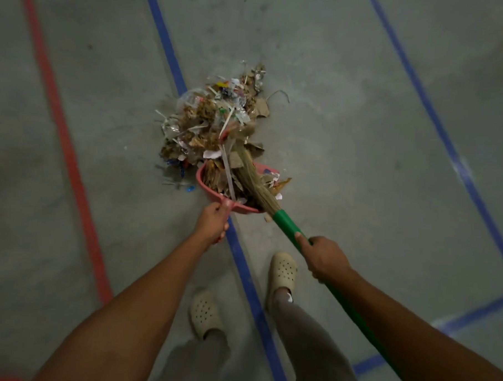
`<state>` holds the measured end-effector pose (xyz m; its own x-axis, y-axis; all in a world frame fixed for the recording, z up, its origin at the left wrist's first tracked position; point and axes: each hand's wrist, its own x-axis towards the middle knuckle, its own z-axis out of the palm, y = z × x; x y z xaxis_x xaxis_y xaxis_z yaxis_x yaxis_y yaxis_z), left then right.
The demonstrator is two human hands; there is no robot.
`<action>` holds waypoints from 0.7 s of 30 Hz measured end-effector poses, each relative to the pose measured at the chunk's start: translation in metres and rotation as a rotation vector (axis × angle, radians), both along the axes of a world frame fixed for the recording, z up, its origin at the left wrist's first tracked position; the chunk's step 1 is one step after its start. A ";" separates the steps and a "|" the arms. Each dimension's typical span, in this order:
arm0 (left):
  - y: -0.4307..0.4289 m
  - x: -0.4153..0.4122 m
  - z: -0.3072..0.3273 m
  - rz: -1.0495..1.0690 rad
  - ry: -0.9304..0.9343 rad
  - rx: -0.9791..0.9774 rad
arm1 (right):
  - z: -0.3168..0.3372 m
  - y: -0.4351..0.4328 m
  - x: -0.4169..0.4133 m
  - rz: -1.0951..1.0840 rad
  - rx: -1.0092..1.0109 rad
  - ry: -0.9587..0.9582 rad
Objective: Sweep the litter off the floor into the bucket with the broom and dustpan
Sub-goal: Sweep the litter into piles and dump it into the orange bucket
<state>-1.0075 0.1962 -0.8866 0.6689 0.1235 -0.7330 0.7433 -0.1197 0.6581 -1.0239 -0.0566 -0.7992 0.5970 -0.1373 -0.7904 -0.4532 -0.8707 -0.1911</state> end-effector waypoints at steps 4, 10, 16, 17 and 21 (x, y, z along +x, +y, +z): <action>0.009 -0.022 0.083 0.000 -0.056 -0.005 | 0.081 0.008 -0.035 -0.044 0.020 -0.040; 0.026 -0.064 0.190 -0.022 -0.157 -0.008 | 0.182 0.023 -0.091 -0.173 0.067 -0.102; 0.045 -0.115 0.268 -0.015 -0.262 0.007 | 0.253 0.038 -0.147 -0.274 0.139 -0.162; 0.048 -0.123 0.278 -0.015 -0.278 0.007 | 0.262 0.041 -0.156 -0.285 0.142 -0.166; 0.056 -0.147 0.311 -0.018 -0.301 0.019 | 0.289 0.047 -0.181 -0.323 0.150 -0.169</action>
